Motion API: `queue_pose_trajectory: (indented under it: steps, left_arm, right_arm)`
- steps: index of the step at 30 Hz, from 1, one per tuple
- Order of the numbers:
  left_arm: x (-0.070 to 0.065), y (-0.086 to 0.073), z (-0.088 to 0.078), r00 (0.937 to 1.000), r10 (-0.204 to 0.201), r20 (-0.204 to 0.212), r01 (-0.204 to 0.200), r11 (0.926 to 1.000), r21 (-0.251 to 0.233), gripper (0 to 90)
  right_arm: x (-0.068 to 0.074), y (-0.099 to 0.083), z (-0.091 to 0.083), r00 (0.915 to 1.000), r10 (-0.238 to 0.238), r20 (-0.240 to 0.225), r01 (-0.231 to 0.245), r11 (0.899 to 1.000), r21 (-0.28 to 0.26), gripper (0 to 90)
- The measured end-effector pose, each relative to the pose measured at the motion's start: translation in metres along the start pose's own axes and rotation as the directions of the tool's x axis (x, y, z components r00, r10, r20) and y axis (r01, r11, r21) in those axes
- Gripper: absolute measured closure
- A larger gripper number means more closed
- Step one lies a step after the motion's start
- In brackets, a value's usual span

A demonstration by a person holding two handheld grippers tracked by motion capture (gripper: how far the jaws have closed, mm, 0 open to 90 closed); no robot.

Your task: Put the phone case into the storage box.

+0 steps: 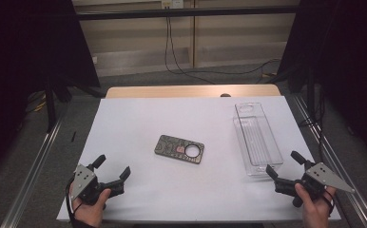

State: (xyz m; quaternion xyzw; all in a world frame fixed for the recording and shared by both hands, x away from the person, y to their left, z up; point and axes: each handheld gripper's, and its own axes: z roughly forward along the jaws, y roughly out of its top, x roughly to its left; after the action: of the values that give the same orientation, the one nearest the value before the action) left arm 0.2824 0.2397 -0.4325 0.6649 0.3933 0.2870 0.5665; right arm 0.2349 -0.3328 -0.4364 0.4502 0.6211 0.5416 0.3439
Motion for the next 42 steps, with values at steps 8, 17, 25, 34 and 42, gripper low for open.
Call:
queue_pose_trajectory:
  steps: [8, 17, 25, 34, 42]
  left_arm:
    - [-0.002, 0.0, 0.002, 0.9998, 0.017, -0.006, -0.017, 0.9997, 0.016, 3.0]
    - [-0.004, 0.001, 0.004, 0.9988, 0.013, 0.046, -0.015, 0.9988, 0.047, 2.8]
    - [-0.009, 0.0, 0.009, 0.9919, 0.006, 0.127, -0.015, 0.9976, 0.068, 4.9]
    - [-0.018, 0.003, 0.017, 0.9849, 0.016, 0.172, -0.031, 0.9958, 0.086, 4.6]
    - [-0.026, 0.007, 0.023, 0.9818, 0.024, 0.189, -0.039, 0.9962, 0.078, 3.3]
  right_arm:
    - [-0.001, -0.001, -0.001, 1.0, -0.002, -0.005, 0.002, 1.0, 0.003, 0.0]
    - [0.002, -0.001, 0.0, 0.9998, -0.004, -0.019, 0.004, 1.0, 0.0, 0.0]
    - [0.002, 0.0, -0.001, 0.9998, -0.012, -0.013, 0.013, 1.0, 0.004, 0.0]
    - [0.002, 0.0, -0.002, 0.9998, -0.015, -0.012, 0.015, 1.0, 0.002, 0.0]
    - [0.002, 0.0, -0.002, 0.9998, -0.014, -0.015, 0.015, 1.0, 0.003, 0.0]
